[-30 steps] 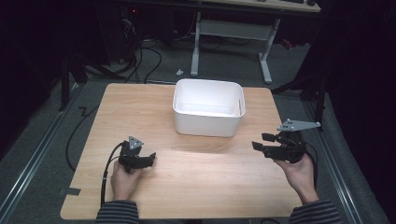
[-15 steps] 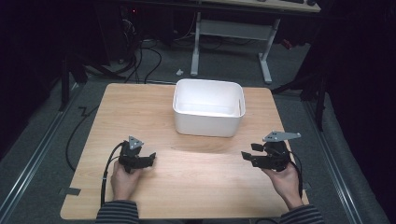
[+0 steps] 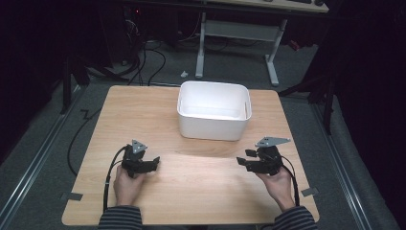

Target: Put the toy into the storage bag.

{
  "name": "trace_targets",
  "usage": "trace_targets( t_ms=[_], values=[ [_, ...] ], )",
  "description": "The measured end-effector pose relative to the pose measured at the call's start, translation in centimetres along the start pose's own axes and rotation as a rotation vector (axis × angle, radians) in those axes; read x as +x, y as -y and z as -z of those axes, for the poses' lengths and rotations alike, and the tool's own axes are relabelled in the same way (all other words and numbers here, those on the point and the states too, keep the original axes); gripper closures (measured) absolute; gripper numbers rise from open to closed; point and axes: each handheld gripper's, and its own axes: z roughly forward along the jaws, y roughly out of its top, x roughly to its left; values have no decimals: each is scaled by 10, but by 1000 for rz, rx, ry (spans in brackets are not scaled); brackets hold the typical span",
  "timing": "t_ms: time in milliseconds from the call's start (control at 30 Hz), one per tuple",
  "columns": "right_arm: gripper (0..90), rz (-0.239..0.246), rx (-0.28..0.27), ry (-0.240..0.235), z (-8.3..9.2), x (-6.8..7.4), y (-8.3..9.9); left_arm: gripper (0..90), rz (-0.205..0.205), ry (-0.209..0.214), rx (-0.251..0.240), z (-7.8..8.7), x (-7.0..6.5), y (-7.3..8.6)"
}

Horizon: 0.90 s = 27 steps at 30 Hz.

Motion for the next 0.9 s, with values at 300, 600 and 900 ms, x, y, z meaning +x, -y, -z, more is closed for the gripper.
trace_targets(
  t_ms=[300, 600, 900],
  values=[
    [458, -33, 22, 9, -19, -3, 11, 206, 0, 0, 0, 0, 0, 0],
    [457, -66, 30, 16, -34, -7, 21, 206, 0, 0, 0, 0, 0, 0],
    [441, -77, 0, 61, -53, -9, 30, 206, 0, 0, 0, 0, 0, 0]
  ],
)
